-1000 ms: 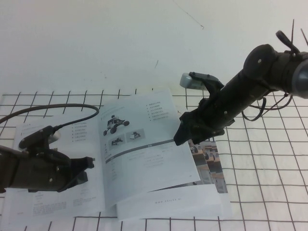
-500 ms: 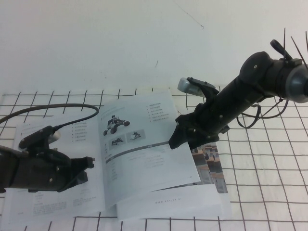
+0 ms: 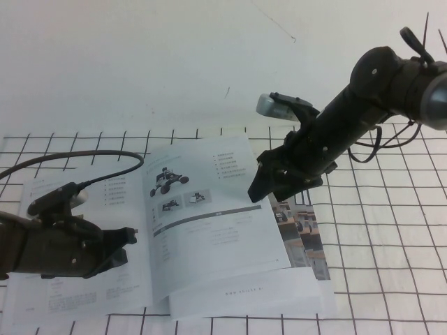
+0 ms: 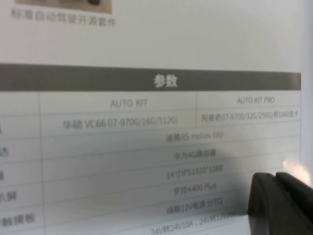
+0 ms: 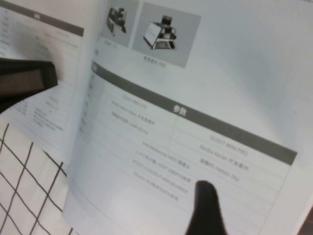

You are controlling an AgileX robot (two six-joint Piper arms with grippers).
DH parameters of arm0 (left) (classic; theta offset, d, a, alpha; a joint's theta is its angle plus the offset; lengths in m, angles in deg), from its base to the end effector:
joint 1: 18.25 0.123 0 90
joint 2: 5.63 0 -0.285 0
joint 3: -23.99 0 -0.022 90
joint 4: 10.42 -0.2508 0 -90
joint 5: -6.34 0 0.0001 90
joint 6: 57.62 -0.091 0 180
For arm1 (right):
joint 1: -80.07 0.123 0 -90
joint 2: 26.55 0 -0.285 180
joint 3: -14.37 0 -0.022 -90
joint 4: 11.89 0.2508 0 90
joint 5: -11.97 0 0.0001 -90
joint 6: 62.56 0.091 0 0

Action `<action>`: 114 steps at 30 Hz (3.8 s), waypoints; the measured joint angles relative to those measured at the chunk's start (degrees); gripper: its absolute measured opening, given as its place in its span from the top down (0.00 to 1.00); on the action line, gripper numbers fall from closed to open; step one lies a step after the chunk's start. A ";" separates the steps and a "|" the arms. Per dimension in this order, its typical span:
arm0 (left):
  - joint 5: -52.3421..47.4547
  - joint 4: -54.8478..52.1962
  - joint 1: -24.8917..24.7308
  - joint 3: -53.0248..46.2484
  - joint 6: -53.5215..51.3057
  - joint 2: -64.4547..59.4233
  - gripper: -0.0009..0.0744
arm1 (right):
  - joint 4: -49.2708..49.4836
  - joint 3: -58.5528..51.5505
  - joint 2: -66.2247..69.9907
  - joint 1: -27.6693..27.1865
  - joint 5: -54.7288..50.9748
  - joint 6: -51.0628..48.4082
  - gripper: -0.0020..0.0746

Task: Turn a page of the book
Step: Open the closed book

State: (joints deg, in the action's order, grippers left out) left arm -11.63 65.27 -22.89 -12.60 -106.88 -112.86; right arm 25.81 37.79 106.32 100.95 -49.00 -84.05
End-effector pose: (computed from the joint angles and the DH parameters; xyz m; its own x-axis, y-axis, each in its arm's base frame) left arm 0.2925 -0.0511 0.1318 -0.8661 -0.3453 -0.3615 -0.1584 0.8753 -0.4568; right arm 0.4108 0.2088 0.1950 -0.8927 -0.3552 -0.2772 -0.4501 0.7326 0.5106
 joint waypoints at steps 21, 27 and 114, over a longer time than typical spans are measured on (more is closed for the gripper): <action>0.00 0.76 0.00 0.00 -0.83 -0.08 0.99 | -3.56 0.10 3.07 1.23 -1.74 0.92 0.39; -0.05 0.98 0.00 0.00 -0.83 -0.28 0.99 | -5.36 0.22 3.07 1.23 -1.98 1.64 0.39; -5.41 2.80 -0.04 -0.05 -3.69 4.65 0.99 | 40.47 4.15 4.52 2.96 -6.51 -15.35 0.40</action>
State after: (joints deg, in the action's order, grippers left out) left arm -17.03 68.06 -22.93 -12.65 -110.57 -108.21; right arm 66.27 41.94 110.84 103.91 -55.51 -99.40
